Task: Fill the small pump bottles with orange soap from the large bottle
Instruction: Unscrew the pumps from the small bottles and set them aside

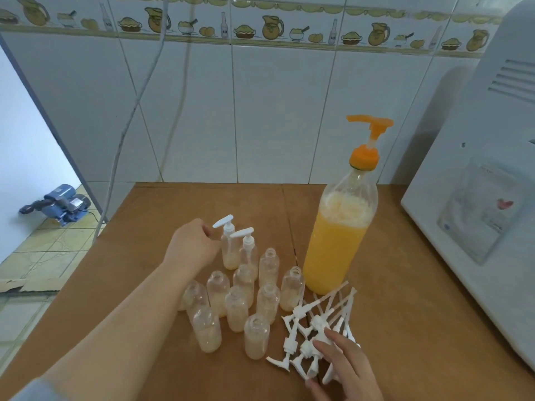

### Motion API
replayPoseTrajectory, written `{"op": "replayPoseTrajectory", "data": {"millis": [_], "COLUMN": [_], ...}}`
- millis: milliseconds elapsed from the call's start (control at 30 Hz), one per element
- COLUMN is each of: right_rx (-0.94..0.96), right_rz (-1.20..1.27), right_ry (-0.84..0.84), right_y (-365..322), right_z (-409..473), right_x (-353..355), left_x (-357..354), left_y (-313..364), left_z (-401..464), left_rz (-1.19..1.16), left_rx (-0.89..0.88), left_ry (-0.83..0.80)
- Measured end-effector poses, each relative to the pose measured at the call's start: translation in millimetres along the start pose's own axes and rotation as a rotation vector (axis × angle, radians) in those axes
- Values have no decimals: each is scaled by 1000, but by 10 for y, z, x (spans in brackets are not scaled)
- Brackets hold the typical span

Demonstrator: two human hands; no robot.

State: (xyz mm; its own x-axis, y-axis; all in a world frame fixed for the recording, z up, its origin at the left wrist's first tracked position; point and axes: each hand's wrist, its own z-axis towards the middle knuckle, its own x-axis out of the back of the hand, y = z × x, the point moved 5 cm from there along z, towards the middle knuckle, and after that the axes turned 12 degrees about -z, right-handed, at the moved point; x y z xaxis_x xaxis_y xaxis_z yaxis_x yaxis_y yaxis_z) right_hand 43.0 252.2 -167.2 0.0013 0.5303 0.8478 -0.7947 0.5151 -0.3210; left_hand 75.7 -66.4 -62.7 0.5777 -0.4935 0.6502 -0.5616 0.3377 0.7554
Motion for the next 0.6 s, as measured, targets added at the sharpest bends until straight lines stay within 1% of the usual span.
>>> {"op": "replayPoseTrajectory", "data": {"millis": [67,200,267,367,400,500,600], "right_rx": [-9,-59,-71,-72,-67,-54,-41], "right_rz": [18,46,55,60,64,82,110], "right_ry": [24,68,116,139,143,173,243], "right_y": [10,22,13,-9,-18,-60,-146], "right_z": [-8,-25,-6,45,64,129,199], "right_x": [6,65,142,216,227,277,392], "left_x": [-57,-222,-295,-361,-377,-381,-289], "left_y": [-1,6,-3,23,26,12,5], "left_z": [158,275,295,289,295,328,382], "left_rz": [49,151,207,338,338,233,48], "left_rx": [38,155,162,119,122,115,24], "left_ry": [-64,-320,-381,-409,-408,-357,-270]}}
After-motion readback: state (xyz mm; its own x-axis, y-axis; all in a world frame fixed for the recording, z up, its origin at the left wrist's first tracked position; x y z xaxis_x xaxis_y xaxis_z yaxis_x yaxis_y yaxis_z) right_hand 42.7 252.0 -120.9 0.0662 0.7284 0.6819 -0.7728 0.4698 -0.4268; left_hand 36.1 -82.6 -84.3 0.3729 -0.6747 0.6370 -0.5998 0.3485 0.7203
